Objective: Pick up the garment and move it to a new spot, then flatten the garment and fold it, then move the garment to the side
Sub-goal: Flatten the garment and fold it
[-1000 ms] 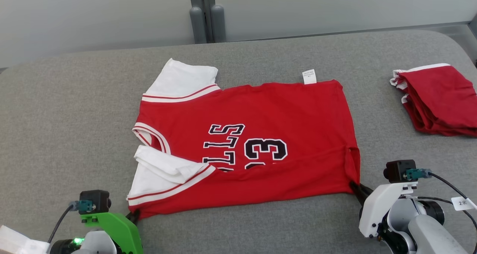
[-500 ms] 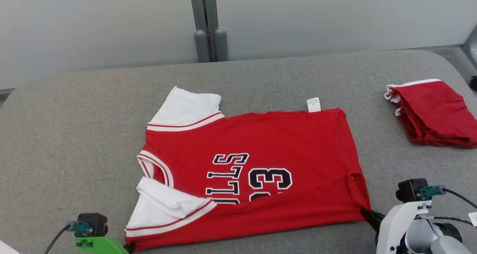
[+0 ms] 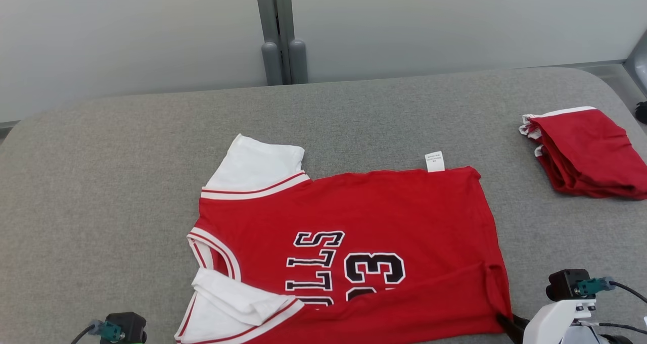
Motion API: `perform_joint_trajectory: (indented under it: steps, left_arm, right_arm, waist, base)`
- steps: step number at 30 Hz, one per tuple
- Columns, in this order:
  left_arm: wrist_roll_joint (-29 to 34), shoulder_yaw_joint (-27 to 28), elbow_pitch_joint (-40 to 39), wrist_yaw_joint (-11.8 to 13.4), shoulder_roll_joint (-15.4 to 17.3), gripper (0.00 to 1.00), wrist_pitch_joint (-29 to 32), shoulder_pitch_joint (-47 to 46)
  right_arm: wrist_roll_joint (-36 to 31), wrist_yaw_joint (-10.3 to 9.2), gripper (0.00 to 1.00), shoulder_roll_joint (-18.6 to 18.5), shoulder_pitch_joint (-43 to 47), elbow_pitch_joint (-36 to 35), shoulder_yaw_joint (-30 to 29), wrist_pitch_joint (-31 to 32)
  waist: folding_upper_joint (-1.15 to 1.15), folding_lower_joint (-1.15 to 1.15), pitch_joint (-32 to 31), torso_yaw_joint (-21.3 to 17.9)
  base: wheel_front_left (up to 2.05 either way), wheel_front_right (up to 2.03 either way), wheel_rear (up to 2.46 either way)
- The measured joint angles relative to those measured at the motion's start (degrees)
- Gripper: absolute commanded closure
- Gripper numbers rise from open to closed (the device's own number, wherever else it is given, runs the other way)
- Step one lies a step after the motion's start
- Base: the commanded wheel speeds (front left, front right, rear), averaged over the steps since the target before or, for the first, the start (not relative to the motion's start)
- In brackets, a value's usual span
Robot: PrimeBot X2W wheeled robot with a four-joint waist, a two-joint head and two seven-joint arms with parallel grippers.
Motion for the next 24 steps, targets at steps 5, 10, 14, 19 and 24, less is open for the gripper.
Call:
perform_joint_trajectory:
  steps: [5,10,14,19,24]
  left_arm:
    - [1.07,0.08,-1.29,0.0,1.2,0.0,-0.32,-0.19]
    - [3.11,1.78,-3.48,-0.07,1.76,0.0,-3.88,-2.9]
    - [5.09,2.78,-3.63,-1.56,1.78,0.0,-7.05,-8.22]
    - [6.64,1.89,-0.83,-5.55,1.43,0.0,-5.75,-17.98]
    - [6.97,0.78,4.56,-9.28,-0.68,0.0,-3.12,-28.71]
  right_arm:
    - [-0.87,-0.03,0.0,0.43,0.6,-2.9,-1.32,0.42]
    - [-0.34,-0.05,0.0,0.43,0.13,-7.83,-2.15,-0.63]
    - [2.82,-0.04,0.0,0.3,-4.35,-10.82,-2.92,-4.04]
    - [3.14,-0.05,0.0,-1.41,-10.69,-9.89,-3.94,-5.63]
    - [2.93,-0.05,0.0,-3.05,-18.46,-5.98,-3.05,-6.95]
  waist:
    - [0.0,0.0,-0.16,-0.44]
    - [0.0,0.0,-0.05,-1.15]
    - [0.0,0.0,1.15,-1.79]
    - [0.0,0.0,3.82,-2.39]
    - [0.0,0.0,7.46,-2.95]
  base:
    - [0.0,0.0,0.0]
    - [0.0,0.0,0.0]
    - [0.0,0.0,0.0]
    - [0.0,0.0,0.0]
    - [0.0,0.0,0.0]
